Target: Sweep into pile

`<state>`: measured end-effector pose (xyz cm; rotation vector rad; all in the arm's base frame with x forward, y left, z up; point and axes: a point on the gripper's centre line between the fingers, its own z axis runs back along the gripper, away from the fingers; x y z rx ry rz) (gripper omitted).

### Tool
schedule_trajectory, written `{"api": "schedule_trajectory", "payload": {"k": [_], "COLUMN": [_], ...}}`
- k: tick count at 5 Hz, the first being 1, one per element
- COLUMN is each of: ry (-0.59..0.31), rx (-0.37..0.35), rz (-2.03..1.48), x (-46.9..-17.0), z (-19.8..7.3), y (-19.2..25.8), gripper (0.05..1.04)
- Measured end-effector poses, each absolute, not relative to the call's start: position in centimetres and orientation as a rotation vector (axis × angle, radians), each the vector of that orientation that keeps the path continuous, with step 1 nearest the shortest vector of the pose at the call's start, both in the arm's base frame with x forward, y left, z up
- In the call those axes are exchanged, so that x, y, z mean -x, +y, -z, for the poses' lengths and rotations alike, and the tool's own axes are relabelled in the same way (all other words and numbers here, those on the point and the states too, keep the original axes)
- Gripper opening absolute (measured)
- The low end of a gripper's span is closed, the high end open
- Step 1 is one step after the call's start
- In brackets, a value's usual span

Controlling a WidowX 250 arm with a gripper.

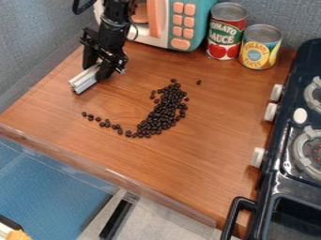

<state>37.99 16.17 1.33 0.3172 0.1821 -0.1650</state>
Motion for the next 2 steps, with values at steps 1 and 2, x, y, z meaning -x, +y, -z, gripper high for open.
{"api": "schedule_trajectory", "payload": {"k": [1,2], "ry": [0.174,0.185], "rx": [-0.285,-0.256], "rz": [0.161,0.156], "x": [-37.55,-36.58], "z": [-1.4,-1.68], "y": [16.68,17.33], "gripper": [0.967,1.001]}}
